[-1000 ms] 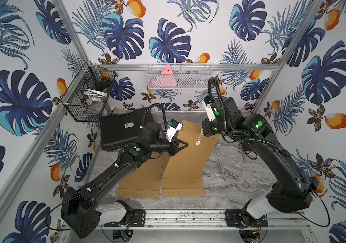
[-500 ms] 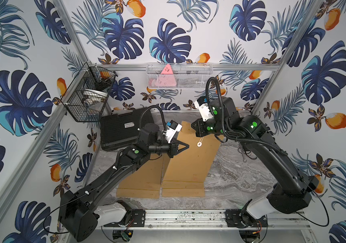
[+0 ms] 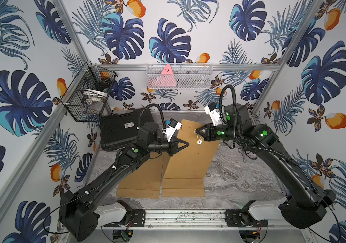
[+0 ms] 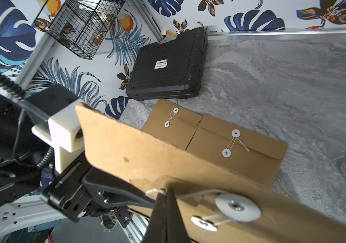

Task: Close the mouth of the file bag
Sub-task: Close the file bag.

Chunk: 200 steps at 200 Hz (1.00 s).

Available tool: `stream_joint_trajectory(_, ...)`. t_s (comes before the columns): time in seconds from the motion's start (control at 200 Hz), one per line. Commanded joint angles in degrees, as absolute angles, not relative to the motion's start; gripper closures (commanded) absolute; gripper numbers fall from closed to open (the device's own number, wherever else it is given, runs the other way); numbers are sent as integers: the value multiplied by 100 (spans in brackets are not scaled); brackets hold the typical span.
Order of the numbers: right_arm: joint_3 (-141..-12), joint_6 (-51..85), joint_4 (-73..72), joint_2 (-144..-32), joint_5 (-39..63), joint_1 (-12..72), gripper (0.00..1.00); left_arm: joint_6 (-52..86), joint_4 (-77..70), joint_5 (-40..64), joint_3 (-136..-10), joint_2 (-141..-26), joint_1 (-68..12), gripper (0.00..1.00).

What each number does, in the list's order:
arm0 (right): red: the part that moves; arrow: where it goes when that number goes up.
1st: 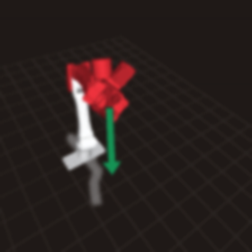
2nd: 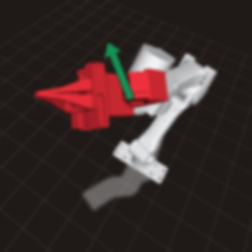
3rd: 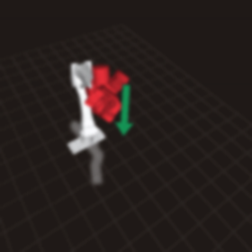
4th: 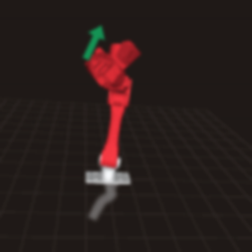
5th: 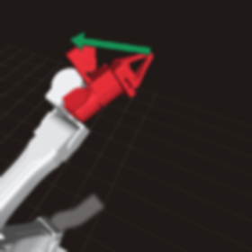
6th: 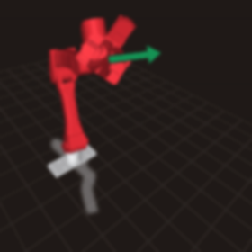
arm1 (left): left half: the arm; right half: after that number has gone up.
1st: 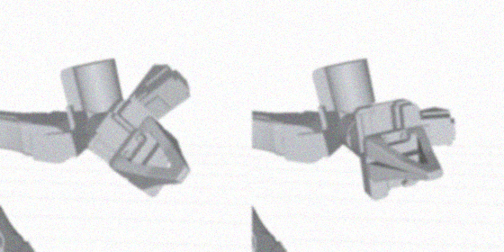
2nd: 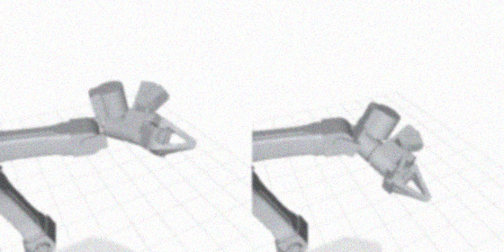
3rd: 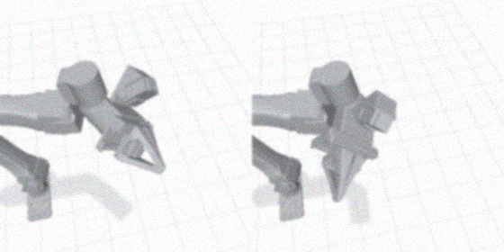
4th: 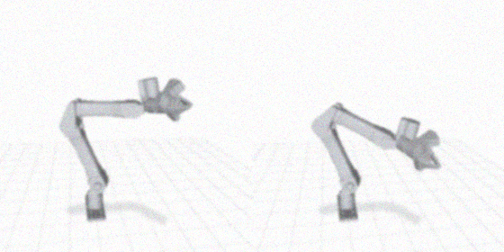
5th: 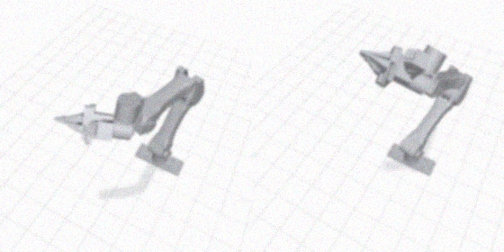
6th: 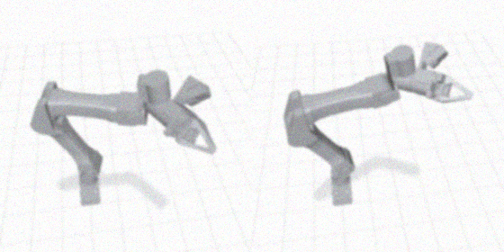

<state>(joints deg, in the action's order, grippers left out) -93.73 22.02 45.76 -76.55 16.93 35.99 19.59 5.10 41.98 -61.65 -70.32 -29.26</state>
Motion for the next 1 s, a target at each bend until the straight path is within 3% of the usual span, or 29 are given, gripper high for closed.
stream_joint_trajectory(0.0,-9028,2505,4039,-7480,2118,3505,100,1978,270,4219,-6252,-7044,-2902,100)
stream_joint_trajectory(0.996,-7371,3185,3133,-6879,2610,3050,100,2091,200,4316,-6483,-7039,-2761,100)
